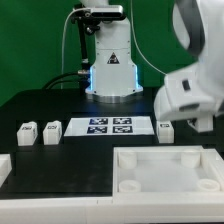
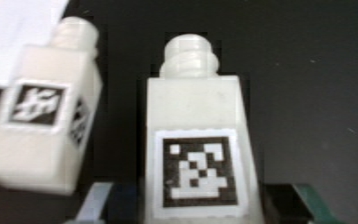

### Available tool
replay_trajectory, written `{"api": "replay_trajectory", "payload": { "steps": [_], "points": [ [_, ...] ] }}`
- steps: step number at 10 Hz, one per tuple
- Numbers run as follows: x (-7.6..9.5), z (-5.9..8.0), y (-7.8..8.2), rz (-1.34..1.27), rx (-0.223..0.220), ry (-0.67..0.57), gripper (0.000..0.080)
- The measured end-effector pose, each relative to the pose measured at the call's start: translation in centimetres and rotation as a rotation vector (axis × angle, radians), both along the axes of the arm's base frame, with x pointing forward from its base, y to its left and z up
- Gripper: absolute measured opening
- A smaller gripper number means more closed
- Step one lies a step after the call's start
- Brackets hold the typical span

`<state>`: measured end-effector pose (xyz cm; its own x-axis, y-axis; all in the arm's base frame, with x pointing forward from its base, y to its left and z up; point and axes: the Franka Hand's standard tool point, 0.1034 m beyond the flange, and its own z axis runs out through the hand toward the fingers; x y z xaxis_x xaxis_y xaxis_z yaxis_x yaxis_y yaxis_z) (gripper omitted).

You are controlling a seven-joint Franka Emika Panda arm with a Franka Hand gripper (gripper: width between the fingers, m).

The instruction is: Assemble one leg

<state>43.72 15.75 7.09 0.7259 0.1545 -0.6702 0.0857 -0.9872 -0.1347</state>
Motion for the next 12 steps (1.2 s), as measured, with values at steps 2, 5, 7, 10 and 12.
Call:
{"api": "replay_trajectory", "payload": {
  "steps": [2,5,7,10,12],
  "points": [
    [4.1,4.3,-1.7,-0.01,0.038,-0.214,0.0292],
    [5.7,6.8,-2.1,-0.045,0.03,-0.479,0.0292],
    [6.0,6.3,-2.3,-0.055,0.041,-0.65,0.0292],
    [12.8,8.6,-3.4,-0.012,0.107,-0.958,0.0292],
    [17.4,11.6,-1.4,-0.034,0.145,-1.186,0.0292]
  ]
}}
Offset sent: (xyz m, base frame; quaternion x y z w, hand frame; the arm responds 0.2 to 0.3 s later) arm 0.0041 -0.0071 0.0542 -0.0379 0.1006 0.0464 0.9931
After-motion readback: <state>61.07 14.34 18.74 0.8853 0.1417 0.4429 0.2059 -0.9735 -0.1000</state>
